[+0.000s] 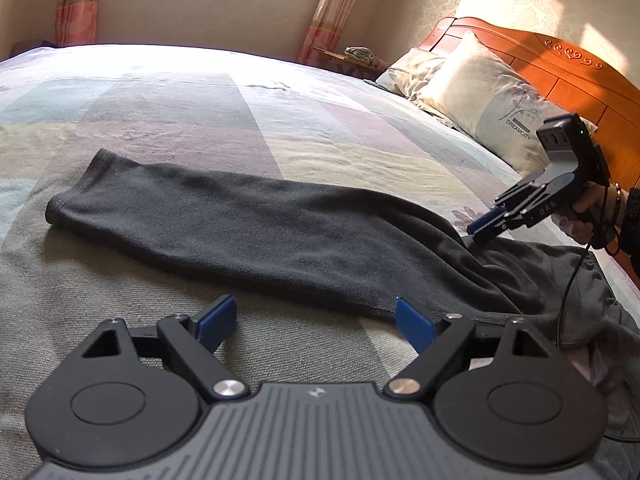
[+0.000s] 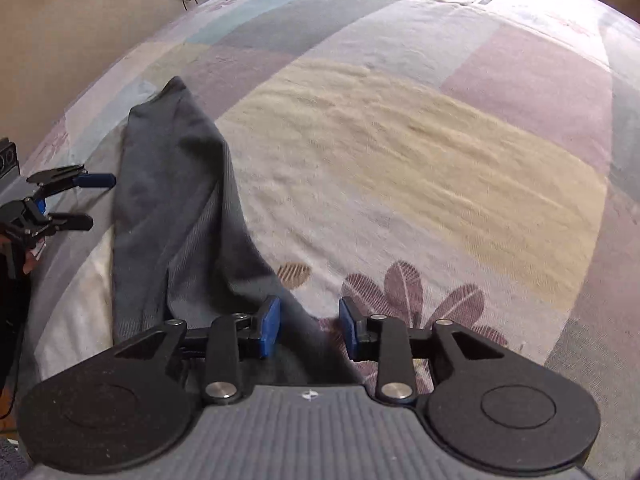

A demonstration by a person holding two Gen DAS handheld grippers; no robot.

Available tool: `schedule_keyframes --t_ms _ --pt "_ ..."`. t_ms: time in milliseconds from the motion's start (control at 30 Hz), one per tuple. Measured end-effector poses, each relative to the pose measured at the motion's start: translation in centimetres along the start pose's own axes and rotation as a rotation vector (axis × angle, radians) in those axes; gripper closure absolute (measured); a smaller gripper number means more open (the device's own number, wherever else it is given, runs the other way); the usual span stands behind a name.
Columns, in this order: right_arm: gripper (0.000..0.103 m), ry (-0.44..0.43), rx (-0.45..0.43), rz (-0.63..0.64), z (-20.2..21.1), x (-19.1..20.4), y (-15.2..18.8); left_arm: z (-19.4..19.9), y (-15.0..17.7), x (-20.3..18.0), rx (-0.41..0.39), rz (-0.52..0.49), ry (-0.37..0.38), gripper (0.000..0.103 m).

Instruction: Fold clothes

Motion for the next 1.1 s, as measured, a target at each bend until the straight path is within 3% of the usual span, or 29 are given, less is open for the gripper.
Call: schedule_keyframes --t_ms 67,100,133,233,333,467,500,567,600,633,800,900,1000,1100 --pt "0.069 0.013 -0.014 0.033 -0.2 0.6 0.5 0.0 0.0 0.1 -0.001 0.003 0.0 0.016" --pt "0.091 0.033 -0.02 0.046 -0.3 0.7 0.5 0.0 0.0 0.1 -0.001 0.005 0.0 0.016" --pt "0.101 0.051 -0.027 0.059 -0.3 0.9 0.5 -0.1 0.0 0.1 -0.001 0.006 0.0 0.016" --pt "0.101 0.076 -0.053 0.089 0.1 1.1 0.1 0.0 0.0 0.1 -0.002 0.006 -0.001 0.016" --pt "0.101 0.119 -0.12 0.032 1.1 -0.4 -0.7 0.0 0.0 0.2 -0.003 0.01 -0.003 0.016" --pt "0.096 0.185 -0.109 -0.007 0.6 -1.2 -0.7 0.0 0.0 0.4 -0.003 0.016 -0.007 0.016" --pt "0.096 0.166 -0.123 -0.007 0.8 -0.9 -0.9 0.0 0.0 0.4 -0.003 0.017 -0.008 0.016" --pt "0.086 0.091 -0.167 -0.004 1.3 0.3 -1.5 0.0 0.0 0.4 -0.003 0.018 -0.009 0.016" --pt "0.071 0.075 -0.174 0.009 1.2 0.8 -1.9 0.0 0.0 0.4 -0.003 0.018 -0.009 0.016" --pt "0.068 0.059 -0.18 0.022 1.0 1.3 -2.3 0.0 0.0 0.4 -0.003 0.017 -0.01 0.016" --pt "0.069 0.103 -0.081 0.075 -2.1 1.7 -2.9 0.1 0.0 0.4 -0.004 0.021 -0.008 0.016" --pt "0.071 0.14 -0.079 0.135 -3.0 2.7 -2.1 0.1 0.0 0.5 -0.005 0.024 -0.013 0.016" --pt "0.098 0.151 -0.088 0.17 -3.1 3.9 -1.6 0.1 0.1 0.4 -0.004 0.024 -0.016 0.016" --pt "0.1 0.188 -0.101 0.208 -2.8 4.4 -1.9 0.1 0.0 0.4 -0.005 0.024 -0.017 0.016"
Point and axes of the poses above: each gripper's, at about its wrist camera, not at the fingertips, and z roughly against the way its jaws point, x to its left, y to its underside, the point moved 7 cm from there along -z, roughly the way its jaws point, and after that the axes turned 2 degrees about -z, right-handed, at the moved point
